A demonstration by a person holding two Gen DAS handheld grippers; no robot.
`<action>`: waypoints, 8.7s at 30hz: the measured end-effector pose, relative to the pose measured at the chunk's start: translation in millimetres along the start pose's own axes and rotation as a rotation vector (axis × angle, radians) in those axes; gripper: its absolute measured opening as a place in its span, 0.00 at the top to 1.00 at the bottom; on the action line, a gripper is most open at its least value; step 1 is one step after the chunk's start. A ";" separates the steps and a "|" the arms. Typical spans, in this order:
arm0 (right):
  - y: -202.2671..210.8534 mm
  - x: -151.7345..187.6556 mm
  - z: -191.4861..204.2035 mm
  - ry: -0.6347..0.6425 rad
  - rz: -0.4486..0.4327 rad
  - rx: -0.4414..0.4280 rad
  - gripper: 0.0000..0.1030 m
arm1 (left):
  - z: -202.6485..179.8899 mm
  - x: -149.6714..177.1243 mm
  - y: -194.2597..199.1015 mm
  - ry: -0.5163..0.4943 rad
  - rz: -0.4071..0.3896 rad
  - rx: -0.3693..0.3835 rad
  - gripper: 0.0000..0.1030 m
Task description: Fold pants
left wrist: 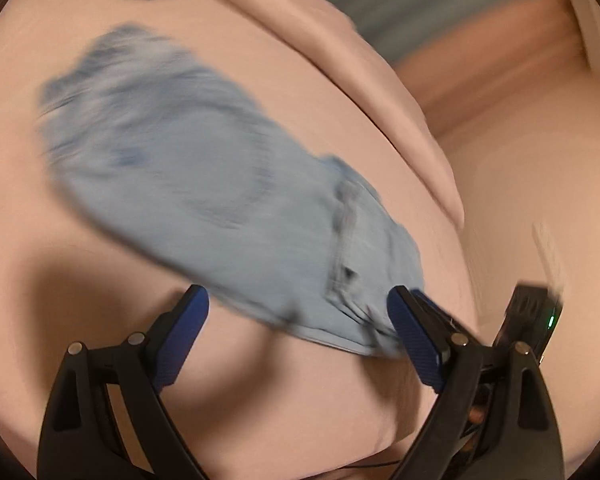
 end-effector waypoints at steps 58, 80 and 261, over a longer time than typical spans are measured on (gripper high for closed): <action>-116.3 -89.9 86.0 0.108 0.238 0.108 0.53 | 54.4 -62.1 33.5 0.154 -0.203 -0.233 0.78; -96.6 -68.7 95.5 0.161 0.186 0.102 0.53 | 49.2 -63.7 27.8 0.136 -0.192 -0.248 0.78; -14.4 7.0 -127.0 -0.689 -0.104 -0.189 0.59 | -97.6 -63.3 -129.2 -0.469 0.224 -0.351 0.14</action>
Point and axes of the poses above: each gripper's, at about its wrist camera, not at the fingertips, and y roughly against the way its jaws point, z to its left, x to its underside, the point moved 3 cm from there along -y, roughly the way its jaws point, and after that the axes turned 13 degrees about z, right-handed, at the moved point
